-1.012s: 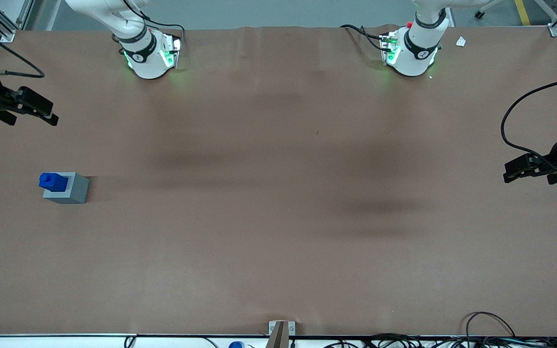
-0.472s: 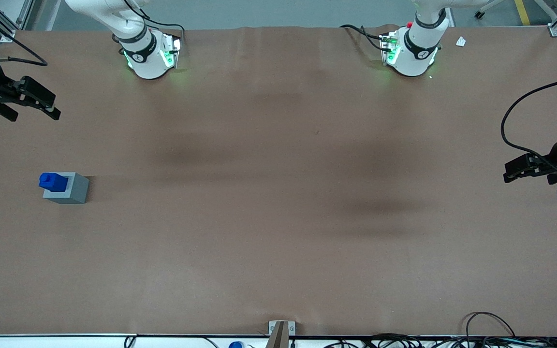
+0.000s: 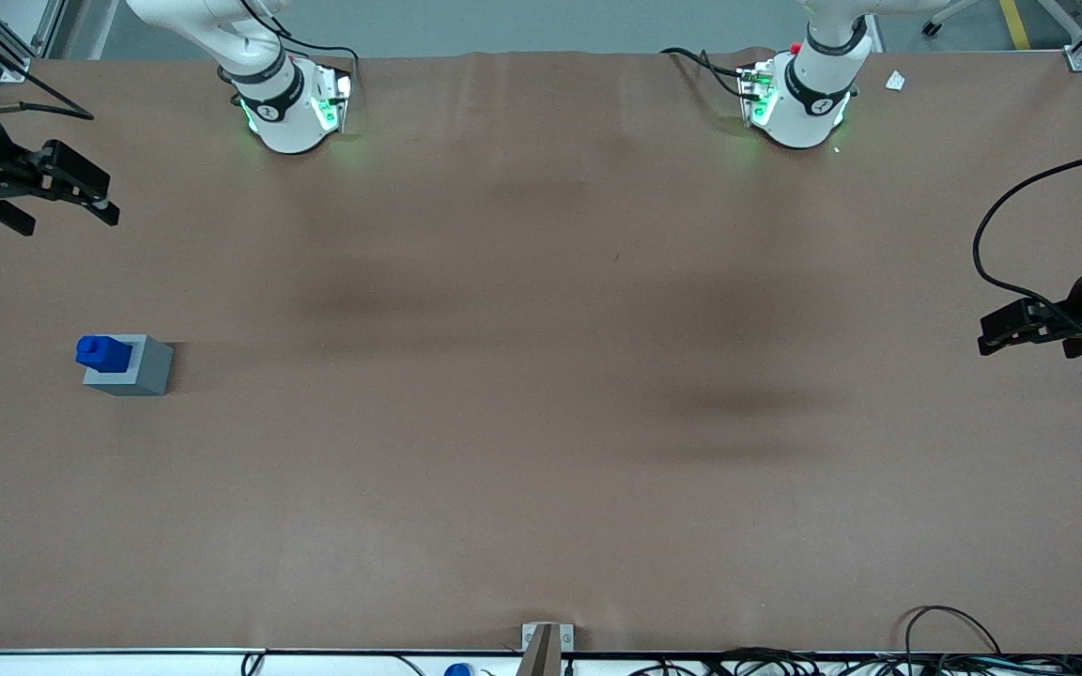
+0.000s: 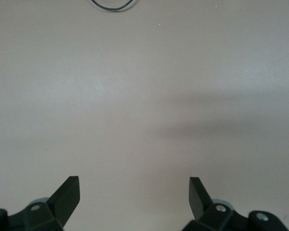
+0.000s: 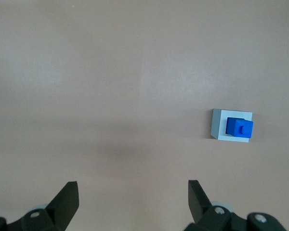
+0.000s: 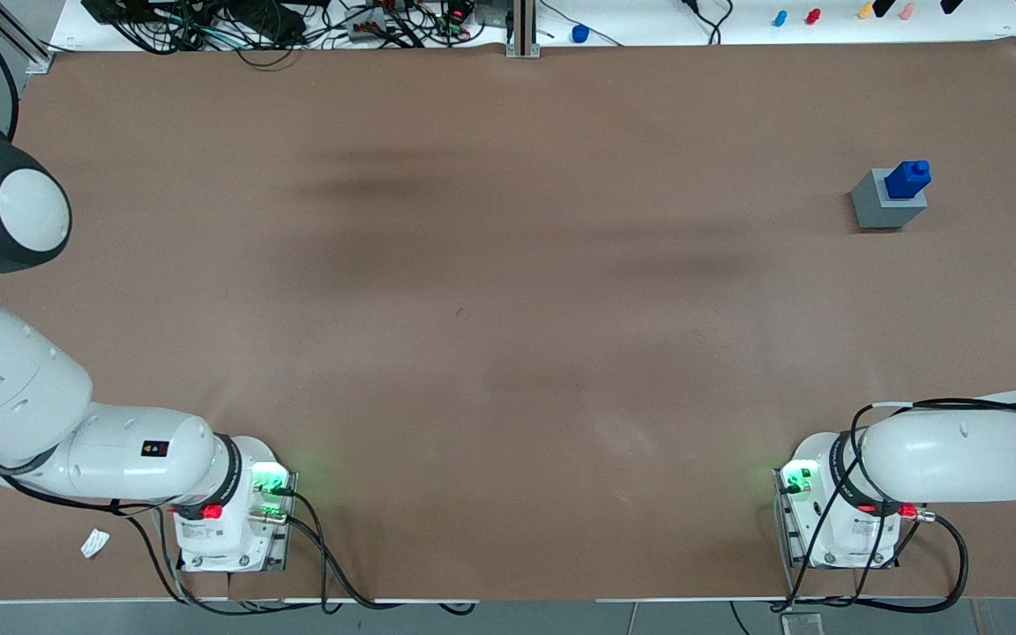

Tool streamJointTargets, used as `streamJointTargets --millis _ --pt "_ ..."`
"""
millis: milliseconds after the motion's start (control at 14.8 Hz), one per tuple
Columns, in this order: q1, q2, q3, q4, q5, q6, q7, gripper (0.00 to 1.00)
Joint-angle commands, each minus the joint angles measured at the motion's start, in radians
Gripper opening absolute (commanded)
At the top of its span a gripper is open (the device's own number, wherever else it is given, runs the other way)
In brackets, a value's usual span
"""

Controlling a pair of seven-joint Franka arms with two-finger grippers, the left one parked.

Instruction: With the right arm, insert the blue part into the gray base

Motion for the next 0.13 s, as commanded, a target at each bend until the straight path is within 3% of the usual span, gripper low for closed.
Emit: streamJointTargets --millis 0,67 --pt "0.001 -0.021 -0.002 -0.021 -0.017 -0.015 -0.017 1.00" --pt "0.001 -0.021 -0.002 -0.023 -0.017 -0.018 -0.018 1.00"
